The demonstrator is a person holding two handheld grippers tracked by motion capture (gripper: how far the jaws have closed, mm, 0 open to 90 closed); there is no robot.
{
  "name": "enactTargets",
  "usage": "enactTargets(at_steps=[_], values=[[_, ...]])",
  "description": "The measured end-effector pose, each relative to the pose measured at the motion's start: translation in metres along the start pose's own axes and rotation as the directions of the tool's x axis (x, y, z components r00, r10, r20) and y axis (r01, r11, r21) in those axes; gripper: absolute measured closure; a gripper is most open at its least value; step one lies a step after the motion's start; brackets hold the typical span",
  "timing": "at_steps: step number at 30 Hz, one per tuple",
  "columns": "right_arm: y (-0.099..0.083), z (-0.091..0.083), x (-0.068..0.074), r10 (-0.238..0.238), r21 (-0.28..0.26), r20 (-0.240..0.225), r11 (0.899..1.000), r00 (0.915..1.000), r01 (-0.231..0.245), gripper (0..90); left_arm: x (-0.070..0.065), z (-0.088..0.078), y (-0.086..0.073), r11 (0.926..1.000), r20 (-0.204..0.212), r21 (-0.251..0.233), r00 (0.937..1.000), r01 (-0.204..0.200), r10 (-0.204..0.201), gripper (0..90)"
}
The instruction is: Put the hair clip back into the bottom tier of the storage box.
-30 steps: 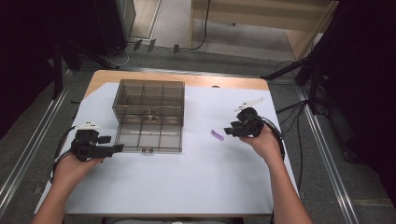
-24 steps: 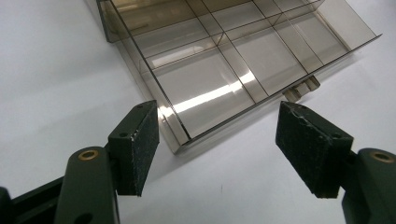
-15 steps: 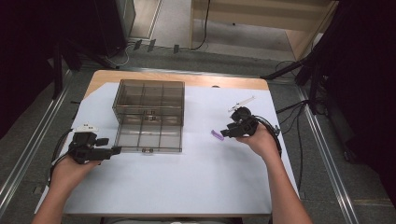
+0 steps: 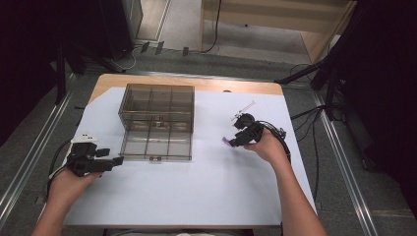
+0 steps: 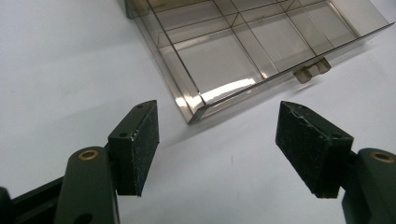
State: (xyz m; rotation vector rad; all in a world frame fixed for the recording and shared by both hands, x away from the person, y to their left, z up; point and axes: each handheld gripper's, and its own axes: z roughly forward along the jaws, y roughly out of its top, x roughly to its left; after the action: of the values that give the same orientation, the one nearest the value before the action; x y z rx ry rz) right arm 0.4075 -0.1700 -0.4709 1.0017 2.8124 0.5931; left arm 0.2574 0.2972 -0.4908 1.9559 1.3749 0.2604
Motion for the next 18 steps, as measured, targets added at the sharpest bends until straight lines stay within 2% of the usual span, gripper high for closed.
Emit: enactTargets(at_steps=[12,18], values=[[0.004,0.009,0.000,-0.001,0.041,0.000,0.999,1.0000,0.001,63.9,0.001,-0.004,-0.005,0.9999,-0.003,0.002,0.9999,0.012,-0.012,31.4],[0.004,0.012,-0.001,-0.028,0.059,0.018,0.998,0.9995,0.027,66.8,0.001,-0.003,-0.005,1.0000,-0.006,0.005,0.9999,0.009,-0.009,31.3]])
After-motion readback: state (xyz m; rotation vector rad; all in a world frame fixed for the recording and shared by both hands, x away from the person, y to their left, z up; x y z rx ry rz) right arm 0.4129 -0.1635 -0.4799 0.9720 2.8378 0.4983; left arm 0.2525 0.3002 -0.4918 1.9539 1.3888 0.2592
